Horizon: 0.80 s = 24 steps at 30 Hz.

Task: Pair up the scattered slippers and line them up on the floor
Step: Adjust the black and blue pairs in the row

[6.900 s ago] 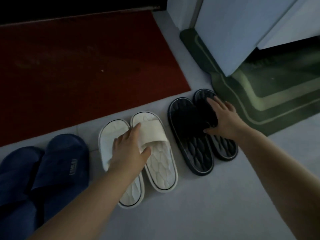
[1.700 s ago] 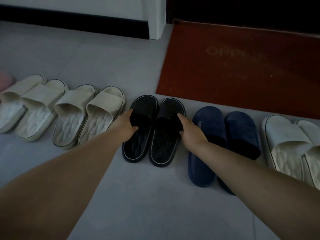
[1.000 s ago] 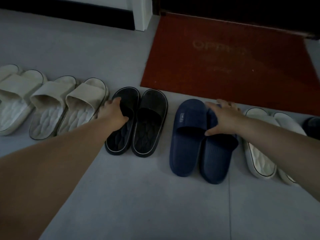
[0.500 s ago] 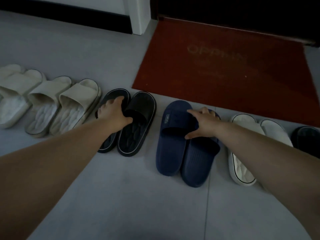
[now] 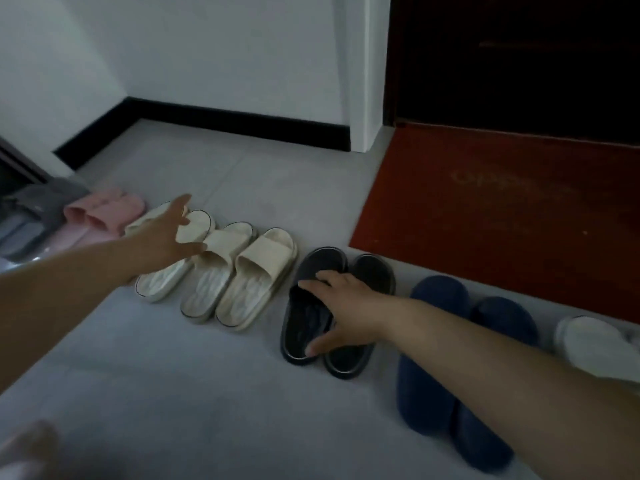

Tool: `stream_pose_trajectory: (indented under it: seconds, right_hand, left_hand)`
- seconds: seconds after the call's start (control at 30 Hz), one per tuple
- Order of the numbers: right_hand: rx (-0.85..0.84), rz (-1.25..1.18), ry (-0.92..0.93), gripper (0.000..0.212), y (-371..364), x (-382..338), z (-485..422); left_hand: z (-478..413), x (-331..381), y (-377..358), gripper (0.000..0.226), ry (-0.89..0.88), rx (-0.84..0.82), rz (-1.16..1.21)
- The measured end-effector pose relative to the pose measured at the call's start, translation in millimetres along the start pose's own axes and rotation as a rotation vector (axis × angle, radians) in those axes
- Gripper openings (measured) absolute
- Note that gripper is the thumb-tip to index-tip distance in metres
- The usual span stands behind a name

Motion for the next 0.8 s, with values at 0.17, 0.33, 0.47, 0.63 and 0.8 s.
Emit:
stream_pose_trajectory:
  seconds: [0.17, 0.33, 0.47, 0.63, 0.8]
  right_hand:
    - [0.157, -0.446, -0.217, 0.078, -42.6, -43.0, -126.6]
    - [0.527, -0.525, -0.593, 0.073, -48.2, -32.7, -204.2]
    - [0.421, -0.363, -0.707, 0.068, -55.2, -27.2, -226.6]
    - [0.470, -0.304, -0.726, 0.073, -61.3, -24.6, -225.1]
    - [0.577, -0.310, -0.775, 0.075, -68.6, -23.3, -226.1]
  left_hand:
    - [-84.7, -98.7, -29.7, 0.077, -0.068, -0.148, -0.079]
    - [-142.0, -151.0, -52.5, 0.044, -0.226, -0.191, -0.196]
    - [-162.6, -169.8, -85.0, 0.025, -0.300, -0.296, -0.019]
    - [-165.2, -183.5, -105.3, 0.033, -0.191, -0.038, -0.008]
    - [-168.5, -176.7, -107.9, 0.029, -0.302, -0.022, 0.107]
Point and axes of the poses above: each hand's wrist, its own z-axis away from the middle knuckle, its own y-axis out of the back of the hand, x = y × z, the point moved 4 cm from there along -z, towards the middle knuckle
